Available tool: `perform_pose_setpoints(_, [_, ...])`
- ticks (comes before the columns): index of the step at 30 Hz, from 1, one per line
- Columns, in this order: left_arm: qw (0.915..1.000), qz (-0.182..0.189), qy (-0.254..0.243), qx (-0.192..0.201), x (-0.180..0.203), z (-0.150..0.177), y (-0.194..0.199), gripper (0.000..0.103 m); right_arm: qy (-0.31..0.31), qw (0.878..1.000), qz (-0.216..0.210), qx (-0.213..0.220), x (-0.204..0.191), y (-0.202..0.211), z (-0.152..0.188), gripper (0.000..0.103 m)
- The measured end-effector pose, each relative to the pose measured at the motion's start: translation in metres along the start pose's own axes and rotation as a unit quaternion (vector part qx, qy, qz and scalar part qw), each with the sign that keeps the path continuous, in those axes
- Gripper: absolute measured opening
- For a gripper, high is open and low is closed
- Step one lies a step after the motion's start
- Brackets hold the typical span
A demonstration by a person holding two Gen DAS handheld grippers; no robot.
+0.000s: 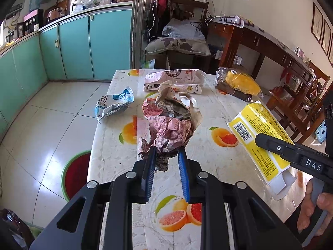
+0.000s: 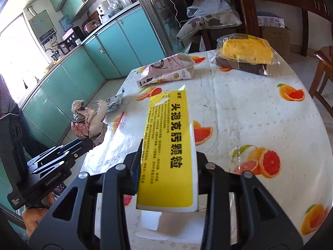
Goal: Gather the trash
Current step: 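Lift the medicine box and pink paper off the table with both grippers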
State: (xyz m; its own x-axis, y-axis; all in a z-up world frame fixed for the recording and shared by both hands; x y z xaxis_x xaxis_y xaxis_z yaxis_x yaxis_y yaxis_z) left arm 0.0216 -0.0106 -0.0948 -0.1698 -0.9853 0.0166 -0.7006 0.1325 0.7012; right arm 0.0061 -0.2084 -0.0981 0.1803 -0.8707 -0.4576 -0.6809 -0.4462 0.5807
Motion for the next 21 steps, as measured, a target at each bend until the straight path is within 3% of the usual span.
perform_pose_setpoints(21, [0.9996, -0.021, 0.018, -0.002, -0.053, 0.01, 0.002, 0.021, 0.051, 0.998, -0.031, -0.005, -0.074, -0.01, -0.004, 0.035])
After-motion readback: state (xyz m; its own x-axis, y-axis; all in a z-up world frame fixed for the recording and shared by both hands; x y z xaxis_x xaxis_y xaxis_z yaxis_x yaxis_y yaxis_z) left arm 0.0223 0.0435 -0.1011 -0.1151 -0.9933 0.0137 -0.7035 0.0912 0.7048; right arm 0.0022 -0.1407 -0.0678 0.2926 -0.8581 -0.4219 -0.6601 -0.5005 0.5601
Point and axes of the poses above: each gripper's, at about its wrist camera, not at the fingertips, and y roughly against the way its jaws point, x to its right, z to its underside, the point moved 8 cm from there along -y, roughly the way its jaws point, and after that the axes turned 9 degrees about -z, right-handed, at the moved point
